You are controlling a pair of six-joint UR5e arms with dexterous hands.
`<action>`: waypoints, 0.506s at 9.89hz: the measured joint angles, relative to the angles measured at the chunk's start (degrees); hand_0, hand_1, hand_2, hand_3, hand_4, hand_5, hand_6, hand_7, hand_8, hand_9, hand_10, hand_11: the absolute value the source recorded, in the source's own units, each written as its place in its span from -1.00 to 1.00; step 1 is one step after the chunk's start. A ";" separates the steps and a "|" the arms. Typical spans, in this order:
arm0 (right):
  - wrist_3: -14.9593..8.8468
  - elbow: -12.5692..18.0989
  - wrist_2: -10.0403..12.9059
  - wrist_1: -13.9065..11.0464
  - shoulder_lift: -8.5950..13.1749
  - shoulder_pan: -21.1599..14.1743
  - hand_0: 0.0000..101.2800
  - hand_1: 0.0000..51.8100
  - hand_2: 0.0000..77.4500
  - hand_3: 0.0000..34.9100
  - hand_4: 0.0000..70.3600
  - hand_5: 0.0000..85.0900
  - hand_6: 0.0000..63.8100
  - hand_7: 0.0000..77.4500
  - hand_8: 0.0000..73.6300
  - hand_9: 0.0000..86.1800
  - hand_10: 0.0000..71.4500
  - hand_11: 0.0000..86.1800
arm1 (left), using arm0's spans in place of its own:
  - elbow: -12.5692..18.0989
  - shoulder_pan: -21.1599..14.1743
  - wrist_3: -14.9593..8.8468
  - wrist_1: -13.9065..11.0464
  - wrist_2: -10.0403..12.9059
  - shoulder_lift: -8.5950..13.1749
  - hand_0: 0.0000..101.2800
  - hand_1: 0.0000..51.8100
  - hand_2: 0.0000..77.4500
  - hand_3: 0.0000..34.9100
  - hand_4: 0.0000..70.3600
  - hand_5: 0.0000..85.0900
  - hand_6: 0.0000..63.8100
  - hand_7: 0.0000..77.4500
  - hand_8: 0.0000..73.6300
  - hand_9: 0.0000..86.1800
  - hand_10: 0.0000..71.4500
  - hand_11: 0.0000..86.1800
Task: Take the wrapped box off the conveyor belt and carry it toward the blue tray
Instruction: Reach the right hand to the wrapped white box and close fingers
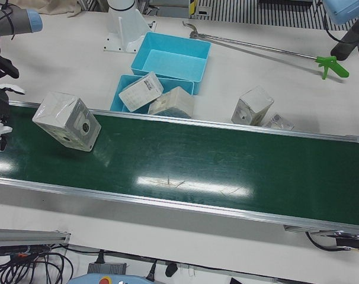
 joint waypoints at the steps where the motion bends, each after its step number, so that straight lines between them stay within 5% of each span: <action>1: -0.05 -0.73 -0.02 -0.76 1.22 -0.08 0.05 -0.14 -0.39 -0.81 -0.57 -0.46 -0.69 -0.34 -0.99 -0.85 -0.98 -0.96 | 0.00 0.00 0.00 0.00 0.00 0.00 -1.00 -1.00 -0.97 -1.00 -1.00 -0.99 -1.00 -0.99 -0.99 -1.00 -1.00 -1.00; 5: -0.11 -1.80 -0.10 -2.72 3.75 -0.89 0.04 -0.20 -0.61 -0.52 -0.67 -0.54 -0.83 -0.54 -1.00 -0.94 -0.98 -0.96 | 0.00 0.00 0.00 0.00 0.00 0.00 -1.00 -1.00 -0.99 -1.00 -1.00 -0.97 -1.00 -0.99 -0.99 -1.00 -1.00 -1.00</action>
